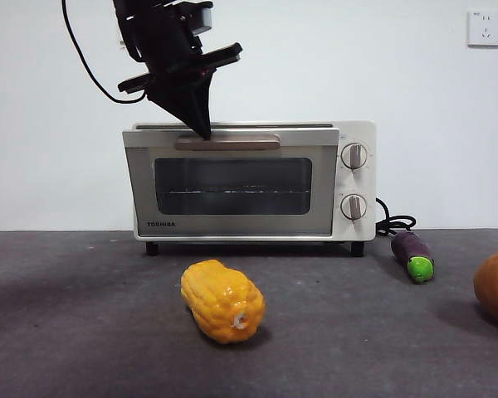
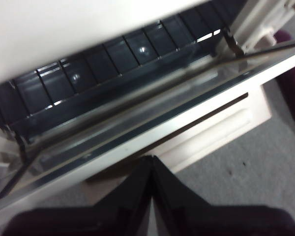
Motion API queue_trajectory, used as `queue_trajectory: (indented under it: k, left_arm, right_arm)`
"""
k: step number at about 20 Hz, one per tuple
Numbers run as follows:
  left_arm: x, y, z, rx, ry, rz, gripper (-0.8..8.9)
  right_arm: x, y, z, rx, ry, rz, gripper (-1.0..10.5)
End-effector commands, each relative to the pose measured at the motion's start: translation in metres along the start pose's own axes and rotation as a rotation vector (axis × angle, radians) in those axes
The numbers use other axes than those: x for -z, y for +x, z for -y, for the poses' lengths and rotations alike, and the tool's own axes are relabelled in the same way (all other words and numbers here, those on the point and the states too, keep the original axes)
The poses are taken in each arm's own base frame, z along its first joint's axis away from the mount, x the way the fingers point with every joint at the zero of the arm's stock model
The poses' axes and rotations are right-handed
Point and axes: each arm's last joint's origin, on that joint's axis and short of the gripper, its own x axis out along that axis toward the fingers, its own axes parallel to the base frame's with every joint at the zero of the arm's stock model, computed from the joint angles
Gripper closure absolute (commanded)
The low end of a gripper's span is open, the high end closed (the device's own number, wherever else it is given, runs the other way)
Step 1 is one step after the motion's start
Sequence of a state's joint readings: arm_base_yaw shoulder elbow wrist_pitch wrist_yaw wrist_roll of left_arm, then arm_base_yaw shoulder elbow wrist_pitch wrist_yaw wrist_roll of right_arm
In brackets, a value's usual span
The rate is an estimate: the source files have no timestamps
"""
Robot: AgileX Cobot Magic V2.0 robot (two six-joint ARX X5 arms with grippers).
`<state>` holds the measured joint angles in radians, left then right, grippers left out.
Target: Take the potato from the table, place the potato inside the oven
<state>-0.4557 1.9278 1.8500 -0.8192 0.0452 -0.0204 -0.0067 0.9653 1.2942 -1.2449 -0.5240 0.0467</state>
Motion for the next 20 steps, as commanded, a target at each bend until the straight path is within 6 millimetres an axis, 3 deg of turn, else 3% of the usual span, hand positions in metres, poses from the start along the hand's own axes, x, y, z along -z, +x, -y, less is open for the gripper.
queue_trajectory:
  k: [1, 9, 17, 20]
  left_arm:
    - [0.016, 0.031, 0.004, -0.04, 0.028, -0.117, 8.2]
    - [0.02, 0.031, 0.025, -0.041, 0.041, -0.145, 8.2]
    - [0.024, 0.033, 0.036, -0.054, 0.052, -0.17, 8.2]
    - [0.031, 0.045, 0.037, -0.056, 0.054, -0.232, 8.2]
  right_arm:
    - [0.008, -0.008, -0.005, -0.004, -0.06, 0.008, 9.5]
    - [0.033, -0.036, -0.02, -0.006, -0.114, 0.107, 9.5]
    - [0.041, -0.04, -0.021, -0.002, -0.103, 0.084, 9.5]
    - [0.043, -0.041, -0.022, -0.002, -0.106, 0.089, 9.5]
